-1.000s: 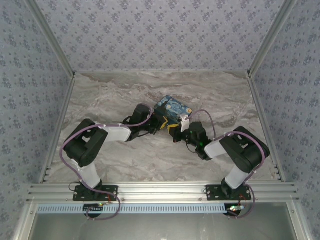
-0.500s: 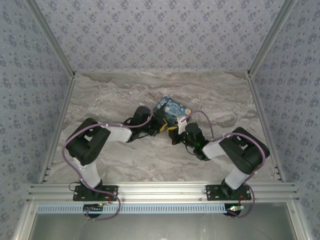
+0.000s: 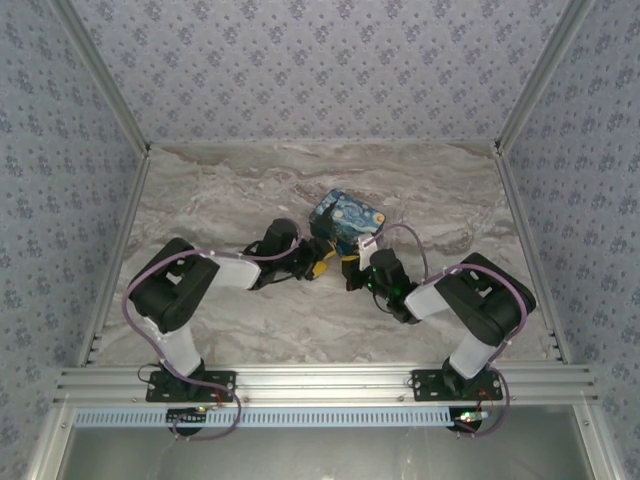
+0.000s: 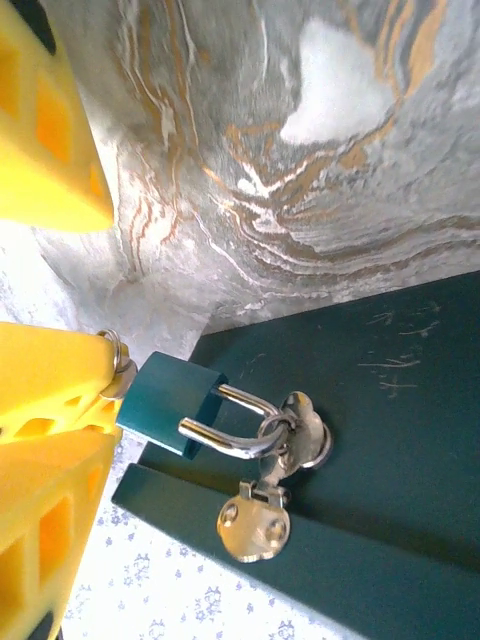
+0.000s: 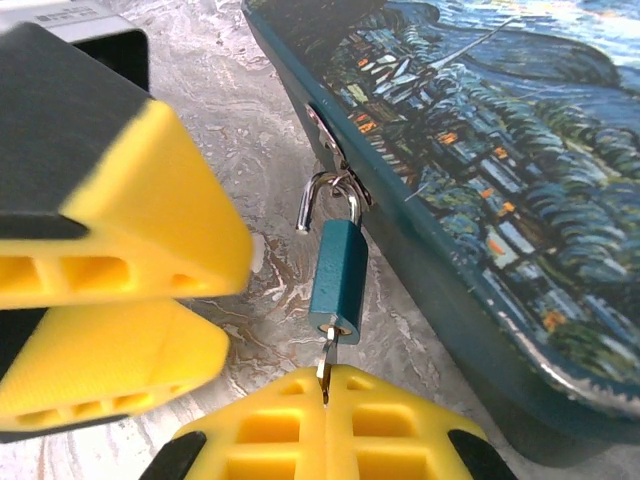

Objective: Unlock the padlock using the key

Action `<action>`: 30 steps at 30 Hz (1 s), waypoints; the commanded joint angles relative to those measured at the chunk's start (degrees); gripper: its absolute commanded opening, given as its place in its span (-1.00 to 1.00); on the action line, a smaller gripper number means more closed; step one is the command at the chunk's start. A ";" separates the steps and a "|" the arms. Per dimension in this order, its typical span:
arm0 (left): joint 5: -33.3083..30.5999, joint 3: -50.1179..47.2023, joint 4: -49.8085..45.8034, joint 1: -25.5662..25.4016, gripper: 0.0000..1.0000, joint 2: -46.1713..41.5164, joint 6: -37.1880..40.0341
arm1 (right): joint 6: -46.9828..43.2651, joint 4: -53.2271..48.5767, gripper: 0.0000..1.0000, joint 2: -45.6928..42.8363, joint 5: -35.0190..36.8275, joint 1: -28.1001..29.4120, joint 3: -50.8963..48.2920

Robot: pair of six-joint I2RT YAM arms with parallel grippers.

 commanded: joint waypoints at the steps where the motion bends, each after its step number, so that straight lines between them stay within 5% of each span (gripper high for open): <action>1: -1.11 0.28 -3.98 1.62 0.18 -5.53 3.39 | 3.40 2.03 -1.00 0.87 0.03 -0.49 -1.08; 15: -4.52 6.62 -18.02 8.87 0.37 -14.45 14.57 | 18.64 3.65 -1.00 -1.02 -4.44 -4.41 -3.93; 28: -3.95 9.51 -18.54 10.45 0.37 -12.52 16.54 | 28.47 -2.79 -1.00 -4.00 -4.18 -8.50 -6.83; 30: -3.73 9.90 -18.70 10.72 0.37 -11.92 17.06 | 28.85 -4.11 -0.72 -5.22 -3.14 -8.77 -7.43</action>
